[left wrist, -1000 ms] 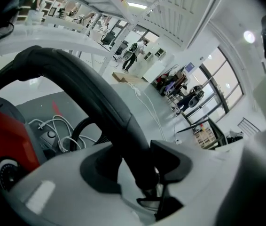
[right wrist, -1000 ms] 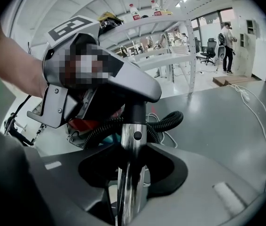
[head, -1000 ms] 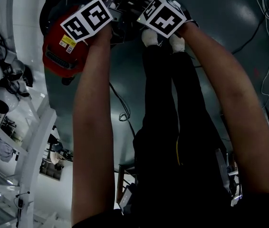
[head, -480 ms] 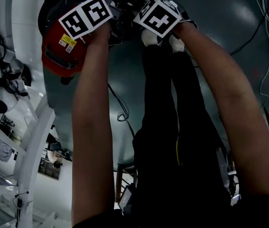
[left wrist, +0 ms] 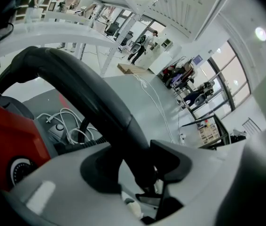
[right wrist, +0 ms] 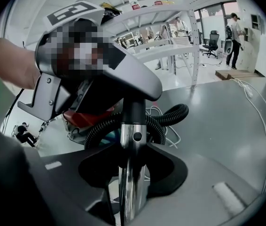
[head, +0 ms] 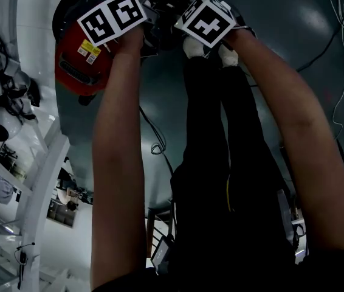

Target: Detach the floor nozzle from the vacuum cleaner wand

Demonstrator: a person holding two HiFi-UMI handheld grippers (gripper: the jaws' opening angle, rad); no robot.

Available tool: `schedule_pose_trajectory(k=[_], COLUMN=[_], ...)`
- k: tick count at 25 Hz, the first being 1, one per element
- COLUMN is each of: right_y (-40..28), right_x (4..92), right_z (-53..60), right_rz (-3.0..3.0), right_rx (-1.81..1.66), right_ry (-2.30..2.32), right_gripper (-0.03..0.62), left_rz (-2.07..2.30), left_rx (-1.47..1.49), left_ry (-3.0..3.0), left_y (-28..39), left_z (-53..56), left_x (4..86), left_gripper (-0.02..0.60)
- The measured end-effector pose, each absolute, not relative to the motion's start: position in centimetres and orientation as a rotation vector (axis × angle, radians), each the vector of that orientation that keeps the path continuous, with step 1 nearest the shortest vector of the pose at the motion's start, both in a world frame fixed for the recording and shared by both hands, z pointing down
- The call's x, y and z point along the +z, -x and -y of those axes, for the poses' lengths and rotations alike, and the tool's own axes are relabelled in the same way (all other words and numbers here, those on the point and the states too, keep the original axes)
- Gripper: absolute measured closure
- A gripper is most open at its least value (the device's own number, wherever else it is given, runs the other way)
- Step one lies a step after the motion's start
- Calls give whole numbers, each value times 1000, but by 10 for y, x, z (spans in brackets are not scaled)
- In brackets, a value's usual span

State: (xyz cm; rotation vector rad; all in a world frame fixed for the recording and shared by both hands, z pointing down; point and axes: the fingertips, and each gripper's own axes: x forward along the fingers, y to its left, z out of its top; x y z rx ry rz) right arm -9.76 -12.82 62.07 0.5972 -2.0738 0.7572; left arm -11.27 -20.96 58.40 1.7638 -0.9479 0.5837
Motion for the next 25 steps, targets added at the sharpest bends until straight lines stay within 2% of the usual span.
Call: schedule_pose_trajectory(k=[25], right_y=[94], right_x=[624], right_z=[125], right_rz=[2030], right_rx=[772], right_ry=[-600], right_gripper=[427], left_rz=[902], left_rx=[626], left_ry=[-1697], left_y=[111], left_z=[210], left_x=[590], left_gripper=[394])
